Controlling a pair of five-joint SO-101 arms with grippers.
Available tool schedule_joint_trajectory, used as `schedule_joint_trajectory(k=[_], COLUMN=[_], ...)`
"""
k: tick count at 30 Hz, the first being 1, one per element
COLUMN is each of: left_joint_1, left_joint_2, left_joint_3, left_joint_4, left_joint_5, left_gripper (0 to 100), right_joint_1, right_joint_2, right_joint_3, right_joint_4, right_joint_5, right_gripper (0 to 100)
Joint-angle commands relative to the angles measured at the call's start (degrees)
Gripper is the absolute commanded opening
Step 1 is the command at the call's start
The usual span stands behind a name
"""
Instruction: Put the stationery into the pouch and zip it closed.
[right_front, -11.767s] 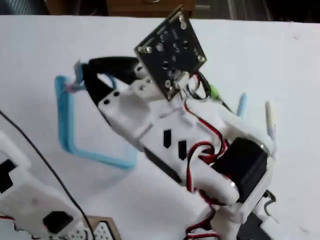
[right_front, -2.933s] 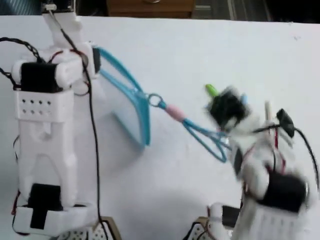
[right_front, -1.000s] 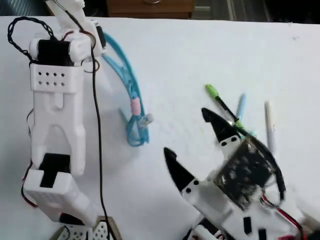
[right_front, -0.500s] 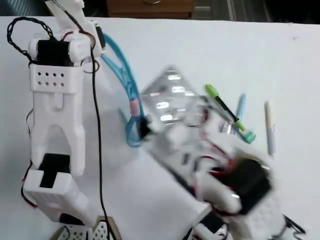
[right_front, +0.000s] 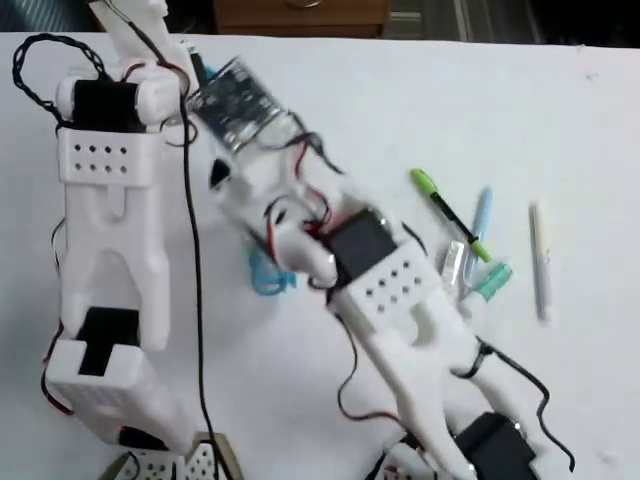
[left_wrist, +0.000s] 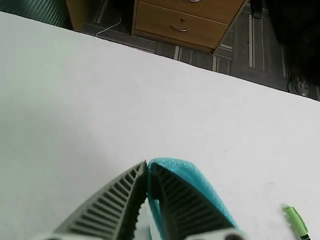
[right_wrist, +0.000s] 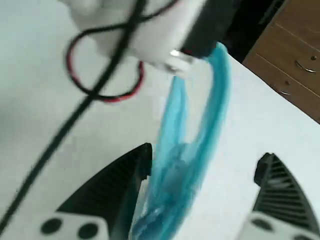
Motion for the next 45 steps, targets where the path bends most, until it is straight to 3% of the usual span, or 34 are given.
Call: schedule_joint_trajectory(k=[1,3,9,15,18,24,32,40,45], left_joint_1=[-0.31,-0.48,-0.48,-0.4,-0.31,-2.59,-5.93,1.89,-2.07], left_joint_2=[3.38,3.38,3.91,3.47,3.3,3.21,-9.01,-26.59,-31.43], left_joint_3=[0.44,0.44,0.88,0.35,-0.62,-11.16,-13.98,-13.89,-14.24], left_joint_4=[2.37,2.37,2.37,3.6,6.68,19.25,19.25,19.25,19.16], left_joint_5=[0.62,0.62,0.26,-2.02,-5.27,-5.71,-13.71,-20.04,-20.04], left_gripper=[2,2,2,5,14,31,30,30,27], right_joint_1=[3.65,4.35,4.88,4.7,4.79,4.79,4.79,4.79,4.79], right_joint_2=[0.48,0.57,0.22,0.04,0.04,-3.38,-10.59,-11.21,-12.35], right_joint_3=[-0.53,-0.26,1.67,2.64,2.55,2.46,2.9,2.64,2.99], right_joint_4=[-1.19,-1.01,-2.59,-7.25,-5.67,-1.36,4.62,7.52,10.33], right_joint_5=[-0.44,-0.44,0.18,6.86,2.46,2.29,4.22,4.57,7.12], right_gripper=[32.7,28.6,1.1,2.2,2.2,2.2,2.2,2.2,2.2])
